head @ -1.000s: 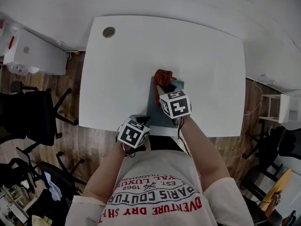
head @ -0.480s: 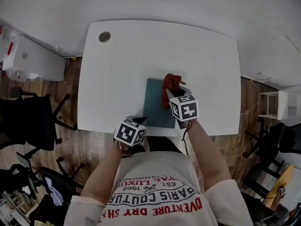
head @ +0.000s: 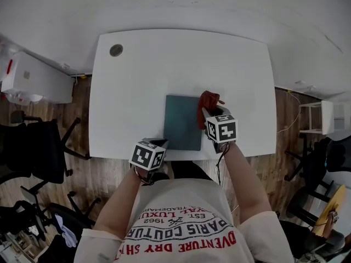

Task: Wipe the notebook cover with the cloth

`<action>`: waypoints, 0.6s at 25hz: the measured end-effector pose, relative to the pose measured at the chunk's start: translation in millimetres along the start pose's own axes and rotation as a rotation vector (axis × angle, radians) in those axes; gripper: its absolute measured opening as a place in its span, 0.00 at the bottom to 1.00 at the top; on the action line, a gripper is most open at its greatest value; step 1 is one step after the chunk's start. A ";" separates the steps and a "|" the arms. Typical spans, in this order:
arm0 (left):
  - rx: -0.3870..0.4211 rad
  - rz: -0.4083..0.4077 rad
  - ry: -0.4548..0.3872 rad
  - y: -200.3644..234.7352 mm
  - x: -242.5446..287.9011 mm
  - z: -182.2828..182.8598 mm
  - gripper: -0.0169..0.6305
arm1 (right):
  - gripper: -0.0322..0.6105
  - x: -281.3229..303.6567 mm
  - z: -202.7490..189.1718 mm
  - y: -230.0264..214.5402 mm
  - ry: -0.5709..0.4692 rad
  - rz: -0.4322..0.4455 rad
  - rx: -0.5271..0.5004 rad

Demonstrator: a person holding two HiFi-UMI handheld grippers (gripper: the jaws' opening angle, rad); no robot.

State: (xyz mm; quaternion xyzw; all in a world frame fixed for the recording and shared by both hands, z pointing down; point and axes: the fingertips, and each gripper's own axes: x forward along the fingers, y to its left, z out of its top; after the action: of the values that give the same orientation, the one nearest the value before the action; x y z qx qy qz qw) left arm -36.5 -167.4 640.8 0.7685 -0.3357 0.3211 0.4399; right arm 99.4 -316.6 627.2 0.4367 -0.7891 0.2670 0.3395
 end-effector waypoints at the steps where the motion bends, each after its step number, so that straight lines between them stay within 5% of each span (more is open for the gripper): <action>1: -0.005 -0.004 -0.004 0.0 0.2 0.0 0.04 | 0.19 -1.8 -1.9 -3.2 0.007 -0.011 0.000; 7: 0.007 0.004 -0.044 -1.0 -0.8 -1.4 0.04 | 0.18 -19.6 -2.1 3.4 0.026 -0.036 -0.012; 15: -0.037 -0.028 -0.091 -0.9 -2.4 -1.9 0.04 | 0.18 -29.1 15.5 102.5 -0.015 0.156 -0.023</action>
State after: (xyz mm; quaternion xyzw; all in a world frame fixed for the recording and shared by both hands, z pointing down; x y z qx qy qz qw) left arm -37.6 -164.8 639.2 0.7787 -0.3504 0.2733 0.4429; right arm 16.7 -264.1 582.2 0.3721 -0.8261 0.2805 0.3168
